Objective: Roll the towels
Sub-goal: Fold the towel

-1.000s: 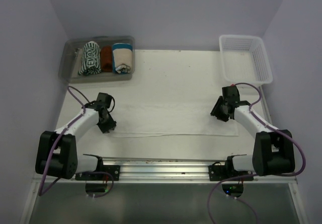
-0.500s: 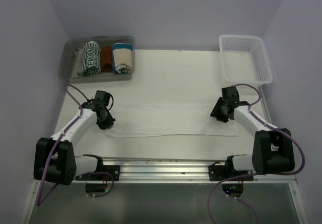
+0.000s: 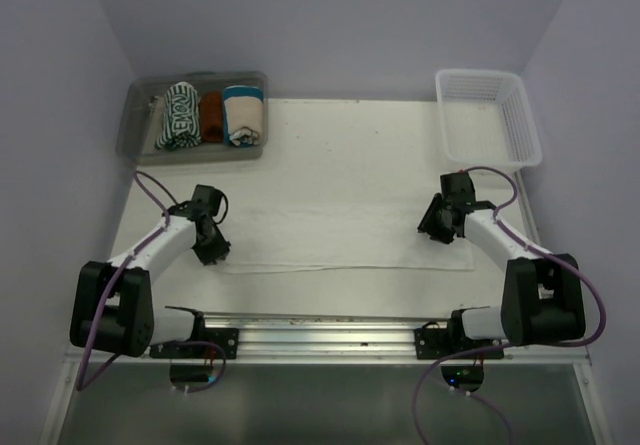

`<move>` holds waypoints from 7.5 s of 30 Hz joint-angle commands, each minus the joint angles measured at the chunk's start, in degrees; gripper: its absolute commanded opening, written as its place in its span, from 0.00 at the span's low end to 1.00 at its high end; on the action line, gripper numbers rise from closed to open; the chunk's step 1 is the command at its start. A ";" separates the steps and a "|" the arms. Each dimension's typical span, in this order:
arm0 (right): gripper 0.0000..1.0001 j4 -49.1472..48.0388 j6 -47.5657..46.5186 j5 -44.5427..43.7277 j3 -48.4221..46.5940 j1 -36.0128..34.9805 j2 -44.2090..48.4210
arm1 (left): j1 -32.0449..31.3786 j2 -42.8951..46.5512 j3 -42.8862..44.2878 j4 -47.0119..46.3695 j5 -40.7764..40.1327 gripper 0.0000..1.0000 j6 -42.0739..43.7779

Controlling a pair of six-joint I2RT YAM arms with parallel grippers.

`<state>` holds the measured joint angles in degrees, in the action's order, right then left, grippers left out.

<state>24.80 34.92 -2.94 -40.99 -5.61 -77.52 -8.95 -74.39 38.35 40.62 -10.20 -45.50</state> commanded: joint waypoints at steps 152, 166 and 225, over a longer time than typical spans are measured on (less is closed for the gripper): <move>0.00 4.03 7.53 -6.47 -54.89 -54.68 -32.87 | 0.16 -6.21 -1.87 -10.83 10.90 0.00 3.31; 0.00 6.05 8.33 -6.47 -64.82 -55.21 -42.80 | 0.07 -6.03 -2.93 -11.62 11.60 0.00 3.75; 0.00 -0.45 5.87 -1.02 -50.93 -55.64 -41.22 | 2.18 6.89 13.06 1.21 4.49 0.00 9.90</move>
<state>25.36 42.48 -6.09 -86.91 -59.48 -118.56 -7.11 -69.60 48.42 39.86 -3.84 -36.80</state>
